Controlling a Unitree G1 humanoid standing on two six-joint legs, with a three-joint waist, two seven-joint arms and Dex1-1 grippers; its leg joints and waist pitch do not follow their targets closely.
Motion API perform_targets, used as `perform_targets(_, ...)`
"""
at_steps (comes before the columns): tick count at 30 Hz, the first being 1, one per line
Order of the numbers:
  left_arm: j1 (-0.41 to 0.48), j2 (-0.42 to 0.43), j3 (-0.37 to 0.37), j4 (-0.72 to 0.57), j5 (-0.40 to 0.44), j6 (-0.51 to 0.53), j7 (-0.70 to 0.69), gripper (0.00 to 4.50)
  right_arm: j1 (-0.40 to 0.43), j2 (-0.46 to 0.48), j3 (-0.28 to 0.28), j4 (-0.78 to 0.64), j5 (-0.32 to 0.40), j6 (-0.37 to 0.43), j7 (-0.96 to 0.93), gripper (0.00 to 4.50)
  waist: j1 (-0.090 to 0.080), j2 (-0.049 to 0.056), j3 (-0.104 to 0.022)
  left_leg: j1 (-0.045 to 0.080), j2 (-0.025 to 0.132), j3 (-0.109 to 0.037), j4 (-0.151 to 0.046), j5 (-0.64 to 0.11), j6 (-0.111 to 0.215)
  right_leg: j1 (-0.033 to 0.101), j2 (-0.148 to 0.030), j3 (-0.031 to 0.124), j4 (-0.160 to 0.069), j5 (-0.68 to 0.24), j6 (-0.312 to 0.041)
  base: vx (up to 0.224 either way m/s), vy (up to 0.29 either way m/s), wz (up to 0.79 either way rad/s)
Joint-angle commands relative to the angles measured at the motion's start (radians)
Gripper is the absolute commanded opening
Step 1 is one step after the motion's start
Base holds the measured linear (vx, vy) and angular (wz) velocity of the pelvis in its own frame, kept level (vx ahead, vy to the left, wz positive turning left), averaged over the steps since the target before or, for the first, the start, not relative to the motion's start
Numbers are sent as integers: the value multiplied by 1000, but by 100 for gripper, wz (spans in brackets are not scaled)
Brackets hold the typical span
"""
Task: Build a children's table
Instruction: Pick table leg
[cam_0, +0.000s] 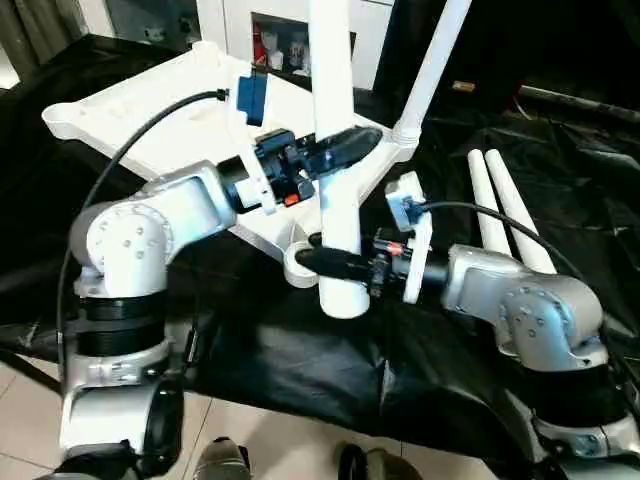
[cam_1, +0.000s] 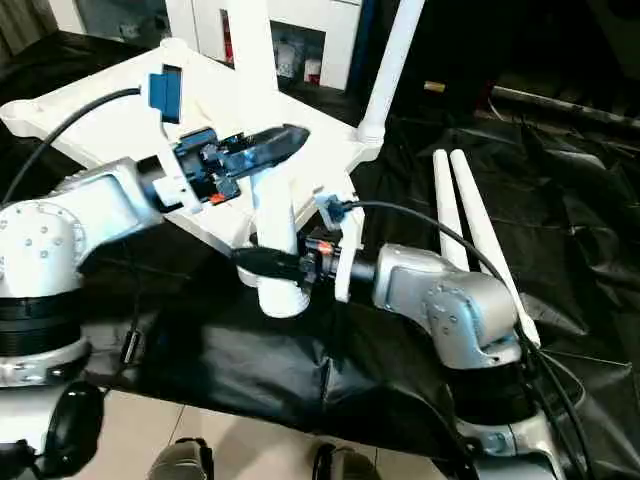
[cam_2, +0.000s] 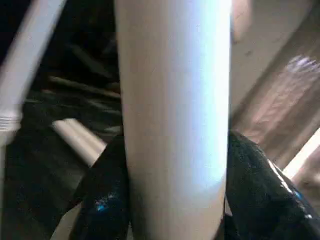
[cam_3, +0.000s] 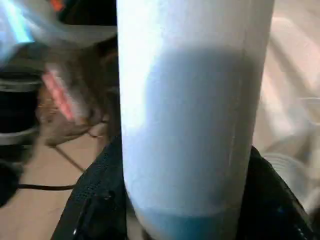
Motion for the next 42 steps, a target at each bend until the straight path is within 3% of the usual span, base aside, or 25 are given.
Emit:
perform_targets(1,-17,-4,-31,-44,28,-8,27,298,-10,-6,-10,20,-26,-18,-25,197,1,16,-99,16,-18,14,-70,-232,-58,66,-29,22,-74,-295,-110,0,0,0)
perform_targets(7,-19,-44,-37,-26,113,-15,192,286,-19,-4,5,37,-66,-52,-48,196,-1,14,-99,14,-19,15,-68,-226,-55,68,-27,23,-73,-275,-111,0,0,0)
perform_targets(16,-30,-60,8,2,89,-28,203,203,-16,-8,27,35,-83,-71,-42,196,-1,13,-100,14,-22,16,-66,-232,-49,66,-26,21,-76,-297,-111,0,0,0)
perform_targets(20,-26,-59,7,-20,71,-27,178,189,-12,-14,46,33,-109,-96,-39,196,0,13,-103,15,-20,16,-66,-221,-48,67,-26,21,-72,-266,-125,0,0,0)
perform_targets(22,-23,-61,9,-29,61,-23,172,187,-11,-14,56,35,-132,-116,-44,265,0,15,-103,15,-20,17,-65,-228,-48,67,-27,22,-73,-273,-126,0,0,0)
perform_targets(29,-13,-12,-38,-44,59,-32,75,185,-30,-48,55,39,-142,-164,12,319,2,18,-109,19,-18,16,-64,-225,-47,69,-27,22,-69,-268,-126,0,0,0)
perform_targets(31,-16,6,-56,-47,66,-36,53,185,-32,-69,55,36,-136,-166,41,322,2,14,-110,17,-18,17,-64,-216,-45,71,-27,22,-67,-246,-137,0,0,0)
perform_targets(42,-18,71,-123,-62,74,-27,-50,185,-52,-115,44,38,-70,-105,142,324,6,14,-116,17,-17,19,-60,-191,-35,74,-29,22,-61,-221,-168,0,0,0)
